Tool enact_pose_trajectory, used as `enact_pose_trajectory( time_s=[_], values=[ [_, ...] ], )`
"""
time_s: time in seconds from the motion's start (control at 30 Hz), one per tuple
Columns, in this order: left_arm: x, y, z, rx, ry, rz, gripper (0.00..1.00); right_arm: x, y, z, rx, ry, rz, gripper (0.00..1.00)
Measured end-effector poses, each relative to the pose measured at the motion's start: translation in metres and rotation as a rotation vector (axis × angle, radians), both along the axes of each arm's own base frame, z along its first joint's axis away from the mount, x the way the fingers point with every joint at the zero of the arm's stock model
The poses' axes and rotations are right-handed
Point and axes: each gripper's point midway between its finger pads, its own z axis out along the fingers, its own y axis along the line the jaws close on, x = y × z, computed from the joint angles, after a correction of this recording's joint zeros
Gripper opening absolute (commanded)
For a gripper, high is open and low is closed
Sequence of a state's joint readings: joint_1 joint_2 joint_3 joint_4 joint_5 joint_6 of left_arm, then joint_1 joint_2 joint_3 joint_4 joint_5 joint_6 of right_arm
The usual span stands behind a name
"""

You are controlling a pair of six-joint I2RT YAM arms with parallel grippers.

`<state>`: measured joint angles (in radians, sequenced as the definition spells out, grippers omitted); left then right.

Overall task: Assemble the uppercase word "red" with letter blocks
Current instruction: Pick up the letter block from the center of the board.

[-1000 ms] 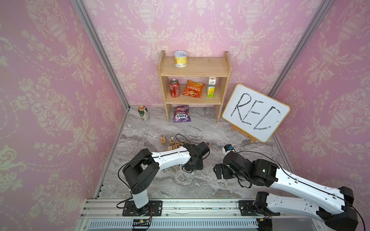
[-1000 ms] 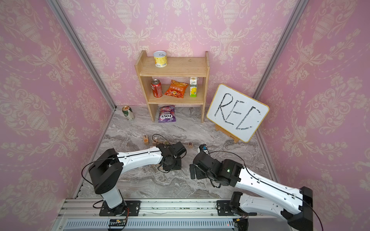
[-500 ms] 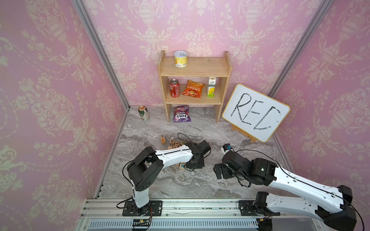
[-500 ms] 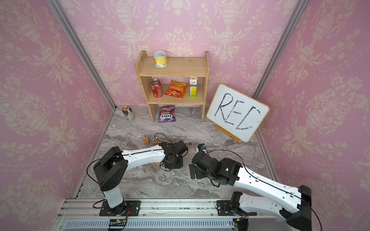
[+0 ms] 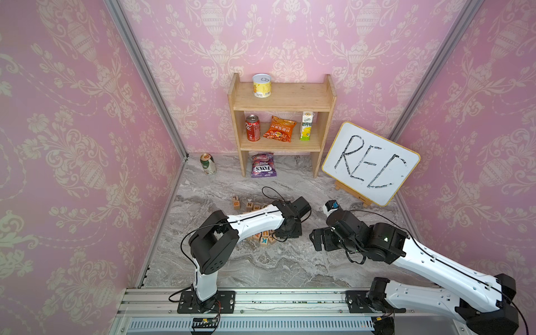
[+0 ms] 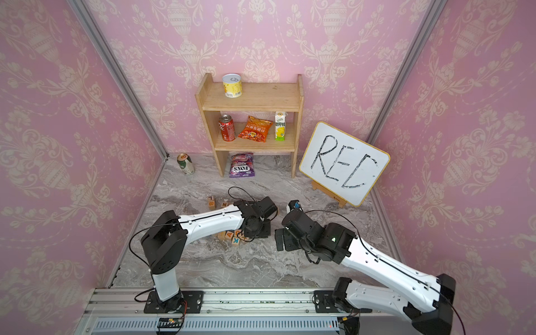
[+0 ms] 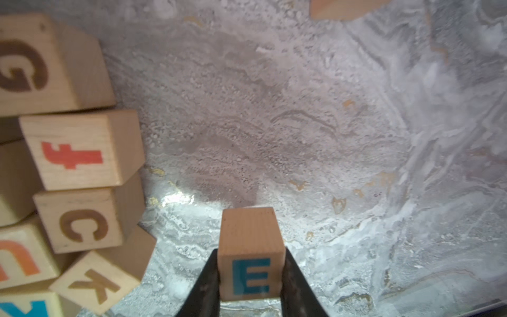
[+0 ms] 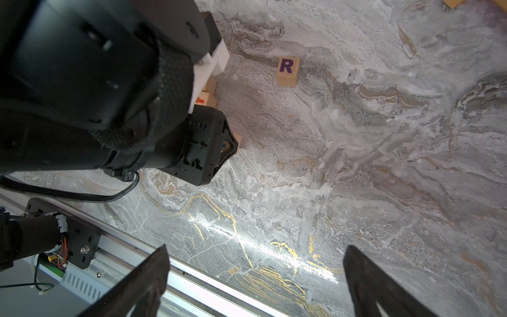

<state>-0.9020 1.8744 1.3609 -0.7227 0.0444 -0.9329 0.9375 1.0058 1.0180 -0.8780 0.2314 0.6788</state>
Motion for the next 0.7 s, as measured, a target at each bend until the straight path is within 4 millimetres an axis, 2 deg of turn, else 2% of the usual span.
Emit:
enact_pose_trajectory(
  time_s=[0.2,0.7],
  values=[
    [0.020,-0.010,0.013,-0.017,-0.020,0.002,0.14,0.007,0.000,0.009,0.010,-0.011,0.007,1.00],
    [0.072,-0.040,0.035,-0.035,-0.059,-0.016,0.13,0.025,-0.006,0.011,-0.010,0.004,0.026,1.00]
  ],
)
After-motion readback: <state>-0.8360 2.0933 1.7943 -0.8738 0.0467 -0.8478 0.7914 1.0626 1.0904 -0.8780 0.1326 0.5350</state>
